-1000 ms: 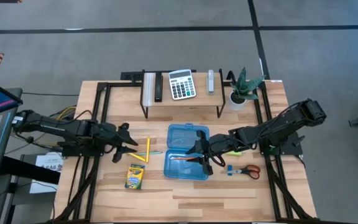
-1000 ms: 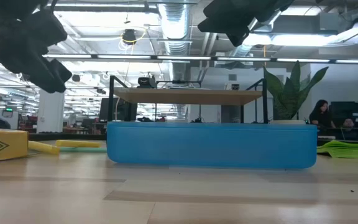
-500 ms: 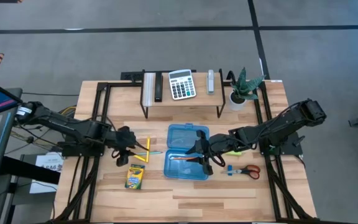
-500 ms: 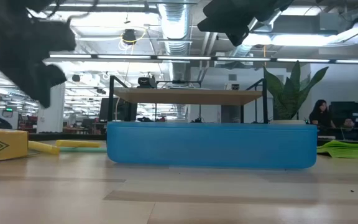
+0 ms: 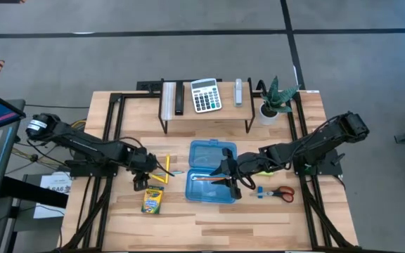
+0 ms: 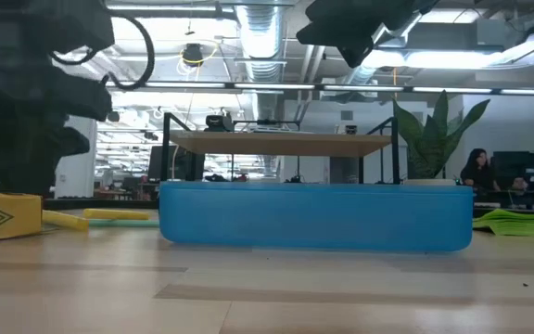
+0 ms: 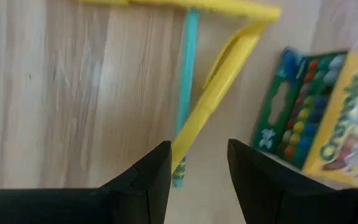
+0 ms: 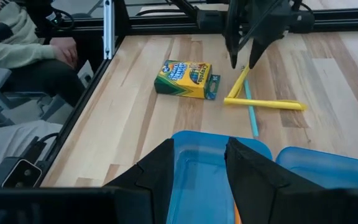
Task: Pack school essentials
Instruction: Put the left yellow pen into the supply box
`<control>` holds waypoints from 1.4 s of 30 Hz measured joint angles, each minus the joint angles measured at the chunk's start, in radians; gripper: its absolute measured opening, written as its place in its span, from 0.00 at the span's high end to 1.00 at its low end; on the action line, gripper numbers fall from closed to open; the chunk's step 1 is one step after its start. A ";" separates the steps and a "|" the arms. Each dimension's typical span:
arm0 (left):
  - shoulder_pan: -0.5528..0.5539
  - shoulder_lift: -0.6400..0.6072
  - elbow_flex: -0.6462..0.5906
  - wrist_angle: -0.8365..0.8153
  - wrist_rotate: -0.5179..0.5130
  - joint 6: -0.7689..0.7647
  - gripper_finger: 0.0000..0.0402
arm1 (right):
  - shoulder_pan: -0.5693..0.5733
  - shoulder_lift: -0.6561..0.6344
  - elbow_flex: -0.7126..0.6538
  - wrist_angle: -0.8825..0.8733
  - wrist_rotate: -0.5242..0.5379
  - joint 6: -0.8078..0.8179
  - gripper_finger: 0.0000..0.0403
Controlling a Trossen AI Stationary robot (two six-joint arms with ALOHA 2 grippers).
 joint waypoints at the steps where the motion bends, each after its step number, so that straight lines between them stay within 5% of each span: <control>1: -0.003 0.008 0.000 -0.006 0.000 0.006 0.64 | 0.000 0.000 0.000 0.000 0.000 0.000 0.59; 31: -0.025 0.078 0.006 -0.143 -0.009 -0.072 0.64 | 0.000 0.000 0.000 0.001 0.001 0.000 0.59; 42: -0.027 0.076 -0.030 -0.068 -0.011 -0.062 0.64 | 0.000 0.000 0.000 0.000 0.001 0.000 0.59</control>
